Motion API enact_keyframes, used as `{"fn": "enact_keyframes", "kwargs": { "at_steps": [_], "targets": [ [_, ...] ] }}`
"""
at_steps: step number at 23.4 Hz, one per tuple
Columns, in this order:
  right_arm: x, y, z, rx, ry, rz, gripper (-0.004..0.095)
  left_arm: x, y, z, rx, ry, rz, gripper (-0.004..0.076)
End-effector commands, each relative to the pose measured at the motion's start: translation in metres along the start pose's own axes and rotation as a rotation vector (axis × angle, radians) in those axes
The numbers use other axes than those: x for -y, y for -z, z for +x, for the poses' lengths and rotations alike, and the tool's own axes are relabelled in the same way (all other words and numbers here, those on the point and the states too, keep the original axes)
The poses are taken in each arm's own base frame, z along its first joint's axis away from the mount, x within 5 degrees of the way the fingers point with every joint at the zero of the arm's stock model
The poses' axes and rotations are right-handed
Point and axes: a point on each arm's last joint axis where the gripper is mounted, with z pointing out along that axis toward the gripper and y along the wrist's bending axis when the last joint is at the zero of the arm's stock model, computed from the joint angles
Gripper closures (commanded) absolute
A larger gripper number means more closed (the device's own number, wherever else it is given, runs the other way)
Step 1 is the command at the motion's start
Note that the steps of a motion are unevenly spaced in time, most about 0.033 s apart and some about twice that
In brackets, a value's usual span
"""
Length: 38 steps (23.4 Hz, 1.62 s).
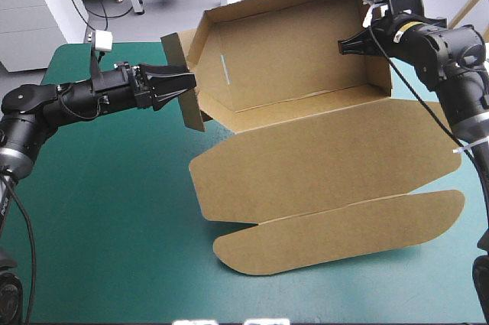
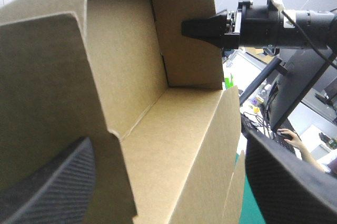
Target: Fold the box
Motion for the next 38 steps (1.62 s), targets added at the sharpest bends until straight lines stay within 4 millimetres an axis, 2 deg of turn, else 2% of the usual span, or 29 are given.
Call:
{"fn": "enact_keyframes", "kwargs": {
  "at_steps": [1, 8, 12, 18, 20, 23, 27, 30, 34, 38],
  "targets": [
    [0.0, 0.028, -0.023, 0.172, -0.025, -0.009, 0.092, 0.03, 0.003, -0.009, 0.013, -0.038, 0.131, 0.016],
    [0.001, 0.027, -0.022, 0.163, -0.013, 0.001, 0.0921, 0.037, -0.002, -0.007, -0.001, -0.029, 0.154, 0.016],
    [0.002, 0.027, -0.021, 0.15, 0.001, 0.014, 0.0922, 0.051, -0.005, -0.005, -0.017, -0.058, 0.181, 0.016],
    [0.007, 0.027, -0.021, 0.146, -0.004, 0.064, 0.0922, 0.076, 0.005, -0.006, -0.011, -0.129, 0.179, 0.016],
    [0.009, 0.028, -0.02, 0.139, 0.0, 0.082, 0.0922, 0.088, 0.011, -0.007, -0.036, -0.2, 0.124, 0.016],
    [0.011, 0.035, -0.021, 0.143, 0.014, 0.103, 0.0922, 0.101, 0.025, -0.014, -0.119, -0.339, -0.131, 0.0167],
    [0.013, 0.048, -0.024, 0.161, 0.02, 0.122, 0.0922, 0.111, 0.045, -0.029, -0.146, -0.449, -0.402, 0.0168],
    [0.015, 0.058, -0.023, 0.155, 0.021, 0.131, 0.0922, 0.106, 0.062, -0.038, -0.158, -0.433, -0.667, 0.0168],
    [0.016, 0.065, -0.022, 0.133, 0.038, 0.134, 0.0927, 0.085, 0.093, -0.037, -0.234, -0.373, -1.084, 0.0168],
    [0.015, 0.067, -0.022, 0.137, 0.039, 0.132, 0.0927, 0.07, 0.118, -0.04, -0.28, -0.331, -1.409, 0.0168]
  ]
}}
